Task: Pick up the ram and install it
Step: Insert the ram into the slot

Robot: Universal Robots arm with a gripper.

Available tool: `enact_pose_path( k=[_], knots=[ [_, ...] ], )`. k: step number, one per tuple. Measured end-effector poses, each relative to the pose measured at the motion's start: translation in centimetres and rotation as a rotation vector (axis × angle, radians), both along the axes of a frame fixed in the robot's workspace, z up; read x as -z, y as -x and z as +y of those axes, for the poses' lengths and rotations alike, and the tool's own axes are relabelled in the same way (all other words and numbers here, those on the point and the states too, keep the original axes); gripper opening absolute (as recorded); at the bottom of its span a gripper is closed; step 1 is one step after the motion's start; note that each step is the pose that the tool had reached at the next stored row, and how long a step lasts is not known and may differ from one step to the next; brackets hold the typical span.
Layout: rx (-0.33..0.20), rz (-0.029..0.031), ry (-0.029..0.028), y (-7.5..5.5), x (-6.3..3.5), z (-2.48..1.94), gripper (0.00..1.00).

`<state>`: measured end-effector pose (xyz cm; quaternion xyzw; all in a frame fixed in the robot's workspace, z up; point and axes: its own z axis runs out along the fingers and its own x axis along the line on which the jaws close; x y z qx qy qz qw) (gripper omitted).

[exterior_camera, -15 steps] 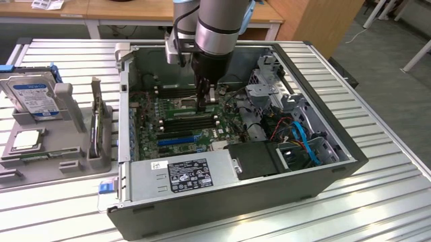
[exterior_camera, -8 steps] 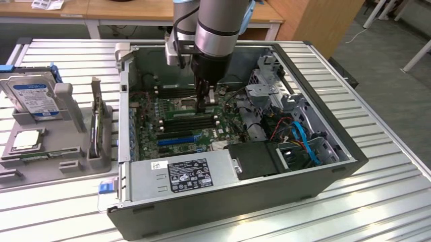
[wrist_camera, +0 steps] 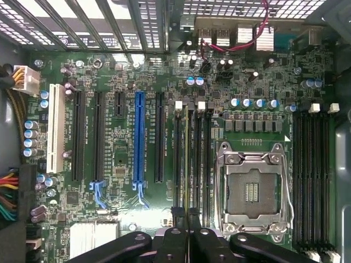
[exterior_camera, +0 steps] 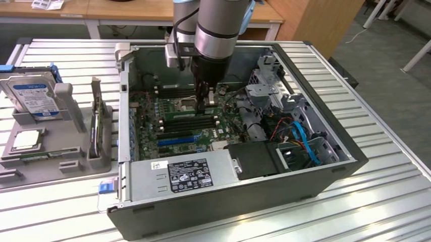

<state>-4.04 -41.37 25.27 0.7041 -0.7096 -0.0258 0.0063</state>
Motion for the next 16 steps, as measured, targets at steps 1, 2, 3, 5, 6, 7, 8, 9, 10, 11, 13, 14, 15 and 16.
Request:
enact_pose_path(
  k=[1, 2, 3, 5, 6, 7, 8, 9, 10, 11, 13, 14, 15, 16],
  knots=[
    [0.0, 0.0, 0.0, 0.0, 0.06, 0.0, 0.11],
    [0.0, 0.0, 0.0, 0.01, 0.12, 0.0, 0.11],
    [0.0, 0.0, 0.0, 0.01, 0.18, 0.0, 0.11],
    [0.0, 0.0, 0.0, 0.01, 0.31, 0.0, 0.11],
    [0.0, 0.0, 0.0001, 0.02, 0.36, 0.0, 0.11],
    [0.0, 0.0001, 0.0001, 0.02, 0.41, 0.0, 0.11],
    [0.0, 0.0001, 0.0001, 0.02, 0.46, 0.0, 0.11],
    [0.0, 0.0001, 0.0001, 0.02, 0.51, 0.0, 0.11],
    [0.0, 0.0001, 0.0002, 0.02, 0.55, 0.0, 0.11],
    [0.0, 0.0002, 0.0004, 0.03, 0.57, -0.01, 0.11],
    [0.0, 0.0, 0.0002, 0.03, 0.6, 0.0, 0.11],
    [0.0, 0.0, 0.0001, 0.03, 0.61, 0.0, 0.11],
    [0.0, 0.0, 0.0001, 0.02, 0.61, 0.0, 0.11],
    [0.0, 0.0, 0.0001, 0.03, 0.61, 0.0, 0.11]
  ],
)
